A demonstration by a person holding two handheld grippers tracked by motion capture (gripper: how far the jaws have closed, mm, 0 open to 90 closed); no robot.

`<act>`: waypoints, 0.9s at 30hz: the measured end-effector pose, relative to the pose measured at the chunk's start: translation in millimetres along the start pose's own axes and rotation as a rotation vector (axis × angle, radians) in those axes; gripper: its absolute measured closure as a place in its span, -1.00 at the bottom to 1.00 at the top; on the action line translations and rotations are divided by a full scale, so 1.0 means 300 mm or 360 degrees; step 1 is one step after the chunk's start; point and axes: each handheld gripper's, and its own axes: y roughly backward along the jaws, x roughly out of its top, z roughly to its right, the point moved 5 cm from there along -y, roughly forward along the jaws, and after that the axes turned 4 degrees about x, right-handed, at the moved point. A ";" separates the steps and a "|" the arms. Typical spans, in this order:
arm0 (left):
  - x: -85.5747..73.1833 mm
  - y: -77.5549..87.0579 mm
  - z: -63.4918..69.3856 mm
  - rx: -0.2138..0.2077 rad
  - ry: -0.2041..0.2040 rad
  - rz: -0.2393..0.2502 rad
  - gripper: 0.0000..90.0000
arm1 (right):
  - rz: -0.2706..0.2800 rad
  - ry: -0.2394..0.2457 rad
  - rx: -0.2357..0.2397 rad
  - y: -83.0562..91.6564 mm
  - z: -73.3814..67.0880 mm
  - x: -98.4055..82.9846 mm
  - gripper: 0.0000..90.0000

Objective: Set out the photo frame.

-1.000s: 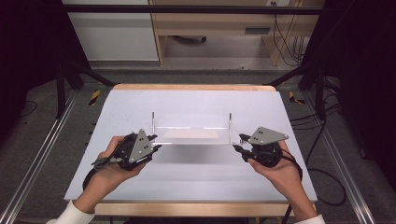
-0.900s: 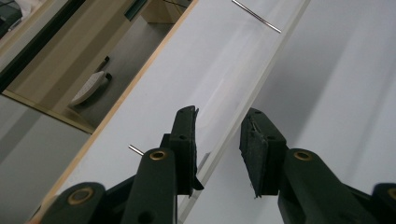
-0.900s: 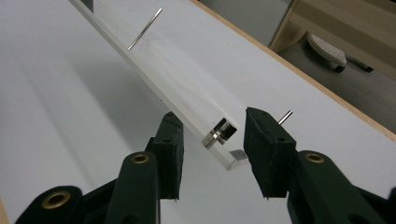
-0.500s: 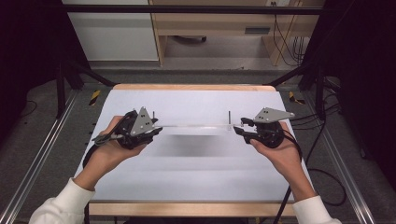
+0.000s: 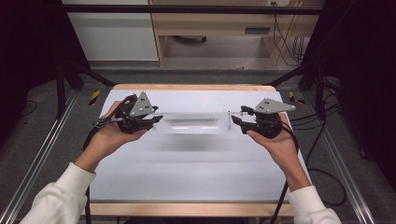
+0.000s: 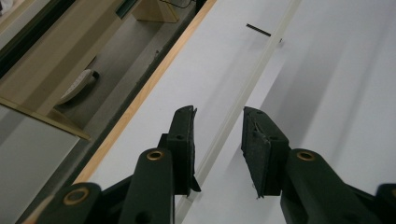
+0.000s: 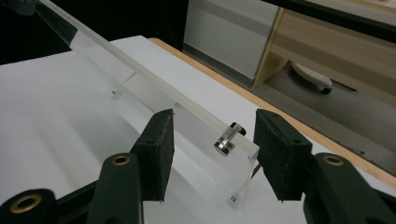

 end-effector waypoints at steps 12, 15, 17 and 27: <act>0.007 -0.017 -0.048 -0.0011 0.0060 0.0042 0.38 | 0.0022 0.0009 0.0022 -0.030 0.021 0.028 0.16; 0.006 -0.019 -0.055 -0.0005 0.0053 0.0040 0.38 | 0.0019 -0.0005 0.0017 -0.031 0.022 0.030 0.16; 0.005 -0.022 -0.064 0.0014 0.0056 0.0043 0.34 | 0.0022 -0.0023 0.0027 -0.030 0.019 0.036 0.18; 0.008 -0.032 -0.090 -0.0005 0.0123 0.0078 0.31 | 0.0001 -0.0029 0.0004 -0.046 0.033 0.058 0.18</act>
